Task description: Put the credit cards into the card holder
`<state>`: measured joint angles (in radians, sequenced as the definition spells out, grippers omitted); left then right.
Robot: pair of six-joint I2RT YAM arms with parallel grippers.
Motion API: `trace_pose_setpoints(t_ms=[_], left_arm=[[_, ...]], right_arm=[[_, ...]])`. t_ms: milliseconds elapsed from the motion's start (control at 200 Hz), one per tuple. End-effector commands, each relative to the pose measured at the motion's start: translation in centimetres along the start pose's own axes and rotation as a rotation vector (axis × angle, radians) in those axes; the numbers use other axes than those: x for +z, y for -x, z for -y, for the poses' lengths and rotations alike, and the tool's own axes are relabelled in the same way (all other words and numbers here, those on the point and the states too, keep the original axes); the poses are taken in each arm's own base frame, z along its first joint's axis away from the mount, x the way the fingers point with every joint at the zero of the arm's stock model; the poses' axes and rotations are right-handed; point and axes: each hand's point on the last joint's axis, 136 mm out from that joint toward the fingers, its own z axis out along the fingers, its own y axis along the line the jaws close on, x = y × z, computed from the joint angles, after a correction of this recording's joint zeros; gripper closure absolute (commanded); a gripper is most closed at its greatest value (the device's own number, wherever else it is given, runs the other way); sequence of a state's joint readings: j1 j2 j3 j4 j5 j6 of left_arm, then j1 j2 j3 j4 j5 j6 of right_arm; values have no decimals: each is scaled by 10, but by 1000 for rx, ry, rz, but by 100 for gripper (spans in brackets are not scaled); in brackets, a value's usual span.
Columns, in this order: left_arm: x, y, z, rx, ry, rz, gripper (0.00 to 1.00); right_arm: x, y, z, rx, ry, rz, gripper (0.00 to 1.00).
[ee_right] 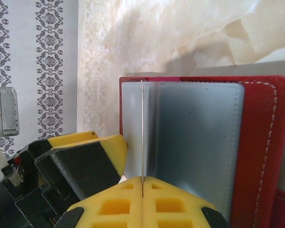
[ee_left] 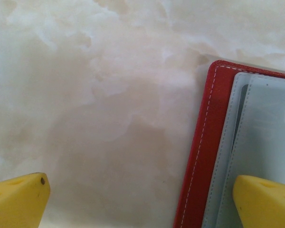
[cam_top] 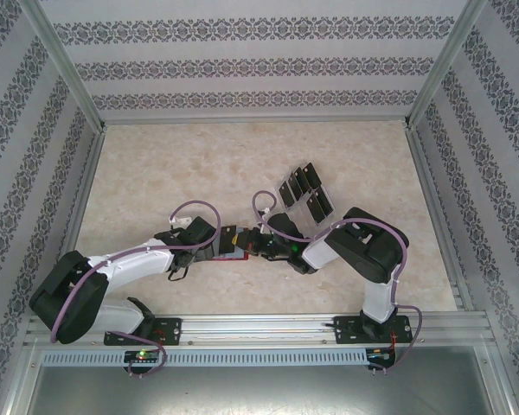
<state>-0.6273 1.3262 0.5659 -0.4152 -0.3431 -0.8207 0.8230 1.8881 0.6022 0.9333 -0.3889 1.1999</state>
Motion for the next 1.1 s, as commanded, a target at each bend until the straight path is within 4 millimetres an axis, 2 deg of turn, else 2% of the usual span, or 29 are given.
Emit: trace_pose_setpoints(t_ms=[0,430,824,1094], left_arm=[[3,-21,-23,40,82,-54,0],[3,-20,-23,43,84,-54,0],[2,-20,-23,41,84,-51,0],[3,-20,-23,41,84,-50,0]], right_arm=[[3,1,1,-12,9,21,100],[5,-3,6,-3,8,7,100],[-1,-5,12,1,-6,23,100],[4,-7,11,4,1,4,100]])
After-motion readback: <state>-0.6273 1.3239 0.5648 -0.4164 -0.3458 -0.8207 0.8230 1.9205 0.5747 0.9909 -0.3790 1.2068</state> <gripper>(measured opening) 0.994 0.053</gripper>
